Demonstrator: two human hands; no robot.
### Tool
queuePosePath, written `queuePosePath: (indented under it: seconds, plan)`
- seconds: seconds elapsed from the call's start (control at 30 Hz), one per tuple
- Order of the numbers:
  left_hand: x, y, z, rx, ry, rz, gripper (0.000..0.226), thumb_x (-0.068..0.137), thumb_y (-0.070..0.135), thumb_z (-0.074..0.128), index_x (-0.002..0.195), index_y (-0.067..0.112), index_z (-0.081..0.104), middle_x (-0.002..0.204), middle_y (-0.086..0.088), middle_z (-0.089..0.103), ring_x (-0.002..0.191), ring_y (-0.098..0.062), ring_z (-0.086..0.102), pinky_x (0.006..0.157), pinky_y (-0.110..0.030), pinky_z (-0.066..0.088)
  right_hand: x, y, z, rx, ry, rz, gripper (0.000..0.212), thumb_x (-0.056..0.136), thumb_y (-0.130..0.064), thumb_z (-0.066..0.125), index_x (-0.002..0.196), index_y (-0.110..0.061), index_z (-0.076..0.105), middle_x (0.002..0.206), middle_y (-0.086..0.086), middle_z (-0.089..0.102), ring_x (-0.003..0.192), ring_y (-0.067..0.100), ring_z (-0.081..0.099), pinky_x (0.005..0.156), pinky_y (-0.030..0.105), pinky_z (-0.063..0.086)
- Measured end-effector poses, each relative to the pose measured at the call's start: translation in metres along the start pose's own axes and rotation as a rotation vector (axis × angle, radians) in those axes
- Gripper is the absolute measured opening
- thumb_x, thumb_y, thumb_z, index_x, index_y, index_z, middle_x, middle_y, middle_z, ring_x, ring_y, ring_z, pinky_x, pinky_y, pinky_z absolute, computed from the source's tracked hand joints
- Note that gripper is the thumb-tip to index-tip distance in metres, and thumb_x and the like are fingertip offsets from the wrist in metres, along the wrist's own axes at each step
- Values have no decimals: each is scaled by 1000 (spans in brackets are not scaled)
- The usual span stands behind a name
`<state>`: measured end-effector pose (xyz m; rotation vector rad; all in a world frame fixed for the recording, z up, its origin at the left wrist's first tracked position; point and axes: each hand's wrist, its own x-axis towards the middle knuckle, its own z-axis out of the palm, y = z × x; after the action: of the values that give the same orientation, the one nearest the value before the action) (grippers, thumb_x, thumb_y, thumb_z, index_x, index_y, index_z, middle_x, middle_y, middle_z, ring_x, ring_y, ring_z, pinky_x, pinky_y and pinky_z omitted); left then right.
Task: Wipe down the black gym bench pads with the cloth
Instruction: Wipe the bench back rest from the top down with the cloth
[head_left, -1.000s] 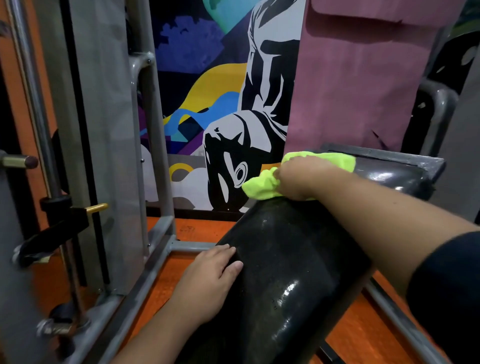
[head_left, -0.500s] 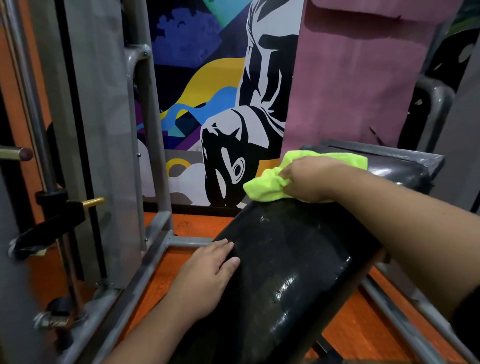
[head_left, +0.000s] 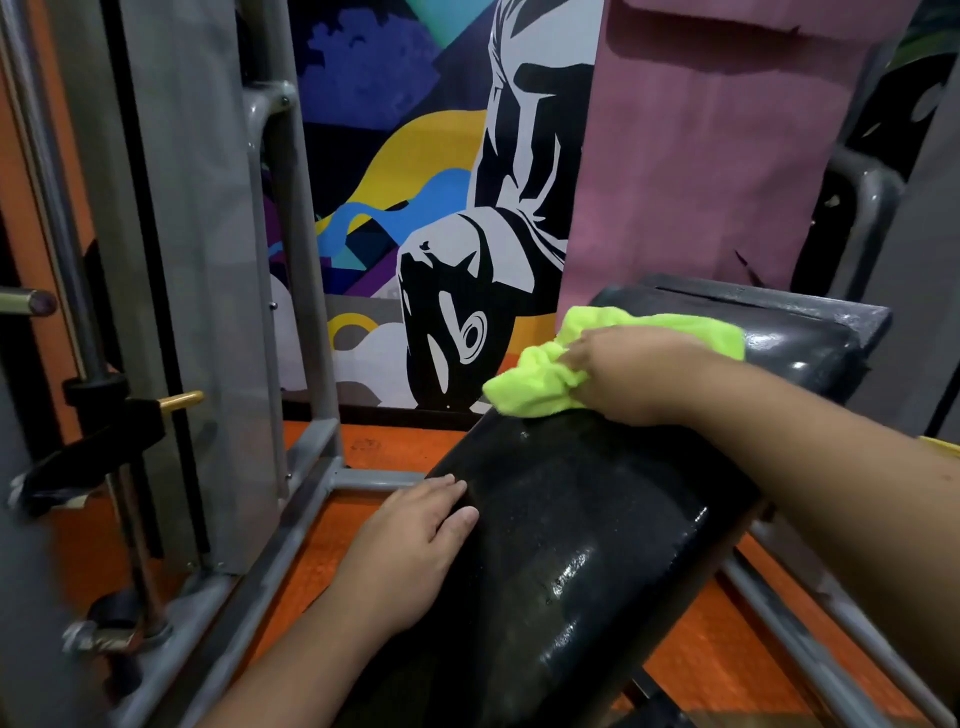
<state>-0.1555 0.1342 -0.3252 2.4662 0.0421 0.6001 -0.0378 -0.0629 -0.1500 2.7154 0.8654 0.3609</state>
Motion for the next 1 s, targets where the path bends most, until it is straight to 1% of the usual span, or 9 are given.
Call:
queuePosePath:
  seconds: [0.1,0.23,0.33,0.5,0.63,0.7,0.8,0.87,1.0]
  plan:
    - [2,-1,1,4,6,-6,49,97,48,43,143,31,45,151,15,39,139,-2,30,112,-22,21,6,1,-14,31,21,112,33,94,-32,45,125,-34,56,124,1,58,115,30,54,91,45,49]
    - [2,2,-1,-4,4,-8,47,97,48,43,142,31,47,149,16,41,138,-2,31,111,-23,22,0,-5,6,-45,6,-39,38,90,-34,41,124,-36,57,131,-1,56,122,28,53,95,46,49]
    - [1,1,-1,-6,-8,-11,49,97,49,43,143,33,44,150,18,38,139,-1,28,113,-24,21,-5,1,-2,-10,32,33,38,92,-35,43,127,-36,56,130,-1,56,122,29,53,97,47,48]
    - [1,0,-1,-19,4,0,47,97,47,45,142,31,46,149,17,40,138,0,30,111,-20,21,-10,-7,9,-69,67,-72,26,89,-30,43,109,-31,59,116,1,57,114,28,56,94,42,48]
    - [0,-1,1,-36,9,0,48,96,46,47,142,30,47,150,16,39,138,0,30,113,-19,19,-12,6,-4,-8,96,52,28,91,-30,44,114,-31,60,120,2,60,113,30,57,92,46,50]
    - [2,0,0,-45,21,-14,47,97,45,47,141,29,49,149,14,42,138,-2,32,113,-21,21,-8,-2,1,-67,141,-9,27,90,-26,45,112,-29,60,119,2,61,113,28,57,94,43,49]
    - [0,1,-1,-32,20,5,45,97,45,46,140,30,50,148,17,42,138,-1,31,111,-19,21,-20,5,13,-74,117,-76,30,85,-35,37,105,-31,59,124,-2,61,121,24,53,99,43,46]
    - [-2,1,-1,-29,12,8,46,98,44,46,142,31,47,149,18,39,138,0,29,108,-14,17,-25,14,4,1,126,31,34,84,-40,35,106,-32,60,123,-2,60,121,26,54,96,46,49]
    - [1,2,0,-41,22,-10,46,97,44,46,141,28,48,149,14,41,138,-2,30,110,-18,18,-25,-2,7,-84,221,-1,28,90,-25,47,114,-28,62,129,1,60,121,27,53,102,41,44]
